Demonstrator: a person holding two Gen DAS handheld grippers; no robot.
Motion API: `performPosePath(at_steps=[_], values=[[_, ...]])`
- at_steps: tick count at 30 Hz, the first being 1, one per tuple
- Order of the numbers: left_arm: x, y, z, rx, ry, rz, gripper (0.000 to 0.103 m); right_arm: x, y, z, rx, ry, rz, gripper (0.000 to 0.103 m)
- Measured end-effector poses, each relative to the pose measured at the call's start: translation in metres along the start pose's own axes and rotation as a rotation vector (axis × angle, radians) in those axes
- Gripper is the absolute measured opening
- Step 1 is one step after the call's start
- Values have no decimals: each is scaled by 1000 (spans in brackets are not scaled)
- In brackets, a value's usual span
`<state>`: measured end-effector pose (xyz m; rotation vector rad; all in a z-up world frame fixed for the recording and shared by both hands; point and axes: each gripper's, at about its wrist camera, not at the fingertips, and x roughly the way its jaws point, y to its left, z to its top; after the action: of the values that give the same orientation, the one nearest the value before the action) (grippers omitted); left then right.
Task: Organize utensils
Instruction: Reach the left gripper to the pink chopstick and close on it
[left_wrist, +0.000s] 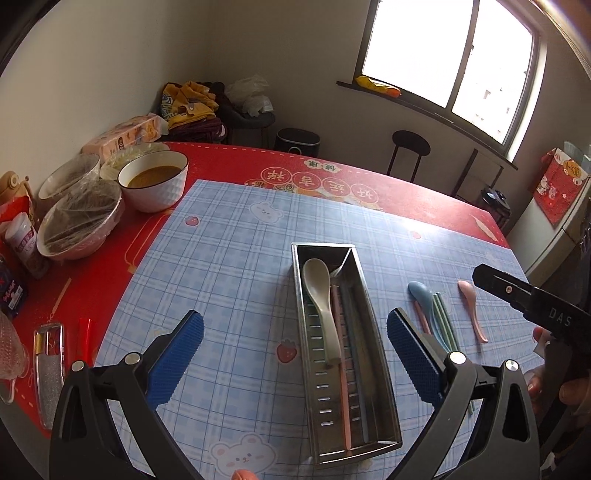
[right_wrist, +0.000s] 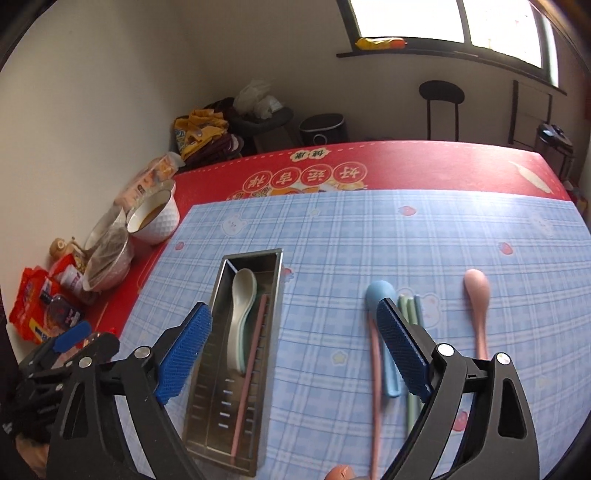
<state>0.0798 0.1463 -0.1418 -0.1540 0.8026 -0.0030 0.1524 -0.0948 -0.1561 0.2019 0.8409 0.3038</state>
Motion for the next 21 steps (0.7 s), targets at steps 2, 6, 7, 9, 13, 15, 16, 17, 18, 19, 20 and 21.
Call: performPosePath(at_steps=[2,6,7,9,13,15,16,17,18,19,20,21], values=[[-4,-11,3,9,-7,-2,97,-17,-11,0,5,-41,-26,87],[-9,-34,8,25,-19,1,97,-47,-31,-3,8,-120,-70,87],[-10,-39,8,29,-22,2,97,-53,-36,-3,11,-127,-76,87],[-12,-50,9,39,-32,6,97,-64,-47,-5,25,-142,-89,87],[-15,-74,10,70,-55,6,97,-81,-69,-10,58,-164,-115,87],[-14,-87,10,90,-59,-2,97,-88,-80,-13,72,-171,-131,87],[-14,-93,9,98,-57,-7,97,-90,-85,-14,80,-174,-138,87],[-13,-99,9,105,-54,-13,97,-93,-91,-15,89,-177,-147,87],[-12,-105,8,111,-49,-18,97,-95,-97,-17,100,-179,-154,87],[-11,-109,7,116,-44,-23,97,-97,-102,-19,110,-180,-156,87],[-9,-114,5,120,-38,-28,97,-99,-107,-20,120,-181,-154,87],[-8,-119,3,124,-31,-32,97,-100,-112,-22,127,-181,-155,87]])
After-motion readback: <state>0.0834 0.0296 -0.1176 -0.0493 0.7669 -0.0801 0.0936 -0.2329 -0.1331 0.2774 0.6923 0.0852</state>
